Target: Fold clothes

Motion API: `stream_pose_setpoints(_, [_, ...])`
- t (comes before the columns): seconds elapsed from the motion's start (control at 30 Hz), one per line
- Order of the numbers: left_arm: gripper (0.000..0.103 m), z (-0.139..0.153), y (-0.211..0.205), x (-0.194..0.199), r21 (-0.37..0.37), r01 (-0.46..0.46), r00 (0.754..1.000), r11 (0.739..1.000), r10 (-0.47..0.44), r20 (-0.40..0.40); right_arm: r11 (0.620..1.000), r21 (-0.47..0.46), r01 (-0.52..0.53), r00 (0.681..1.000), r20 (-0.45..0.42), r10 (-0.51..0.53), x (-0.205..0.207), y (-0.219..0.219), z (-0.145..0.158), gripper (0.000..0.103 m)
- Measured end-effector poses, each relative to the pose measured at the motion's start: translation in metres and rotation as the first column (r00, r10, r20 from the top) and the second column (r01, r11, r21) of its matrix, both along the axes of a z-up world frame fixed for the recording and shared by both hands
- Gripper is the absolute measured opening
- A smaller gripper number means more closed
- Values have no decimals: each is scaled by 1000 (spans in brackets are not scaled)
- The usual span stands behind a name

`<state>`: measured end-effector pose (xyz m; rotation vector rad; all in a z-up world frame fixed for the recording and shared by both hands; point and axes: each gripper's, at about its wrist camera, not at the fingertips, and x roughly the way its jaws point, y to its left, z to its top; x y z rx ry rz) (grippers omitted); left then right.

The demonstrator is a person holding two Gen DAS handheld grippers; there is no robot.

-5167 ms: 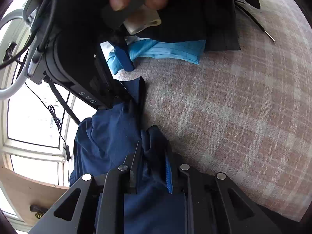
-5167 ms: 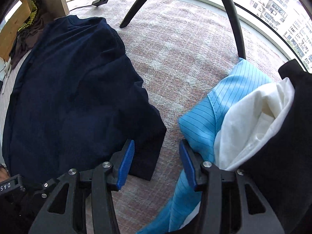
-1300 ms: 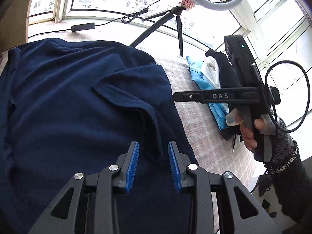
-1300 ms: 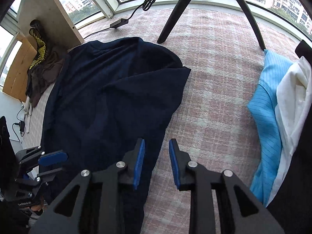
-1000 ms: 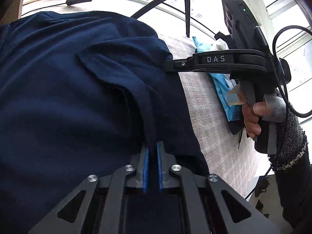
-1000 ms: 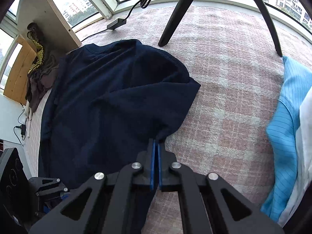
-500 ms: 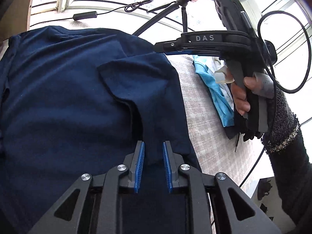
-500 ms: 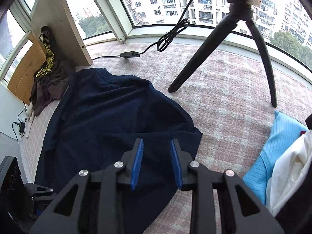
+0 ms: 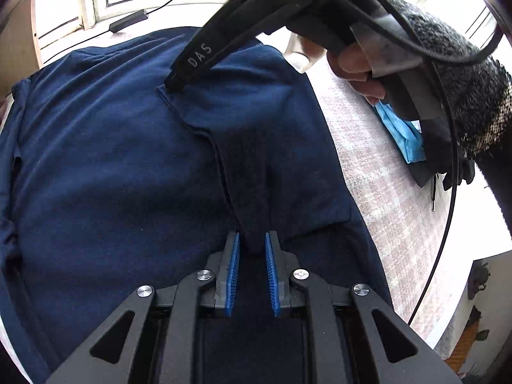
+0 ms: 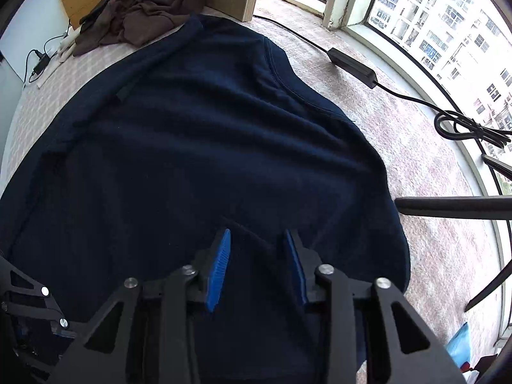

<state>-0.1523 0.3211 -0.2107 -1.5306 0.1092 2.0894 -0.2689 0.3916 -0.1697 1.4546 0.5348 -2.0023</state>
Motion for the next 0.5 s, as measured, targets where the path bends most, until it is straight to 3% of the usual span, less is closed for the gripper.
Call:
stream_pose_setpoints(0.1, [15, 0, 5, 2, -38, 19, 999, 999, -20, -27, 1000, -24, 11, 1000, -15, -11, -3, 2, 9, 2])
stream_pose_setpoints(0.2, [15, 1, 6, 2, -55, 28, 999, 998, -30, -43, 992, -62, 106, 993, -42, -109, -15, 12, 15, 2])
stream_pose_setpoints(0.3, [14, 1, 6, 0, -60, 36, 998, 998, -39, -45, 982, -25, 186, 981, -43, -187, -25, 20, 9, 4])
stream_pose_setpoints(0.37, [14, 1, 4, -1, -65, 41, 998, 997, -44, -45, 972, 35, 231, 969, -101, -227, -22, 24, 12, 21])
stream_pose_setpoints(0.4, [14, 1, 3, -2, -67, 42, 998, 997, -45, -45, 969, 2, 246, 965, -98, -245, -16, 30, 18, 37])
stream_pose_setpoints(0.5, [16, 2, 2, -2, -86, 50, 997, 995, -55, -58, 955, -121, 270, 958, -59, -279, 6, 53, 35, 41])
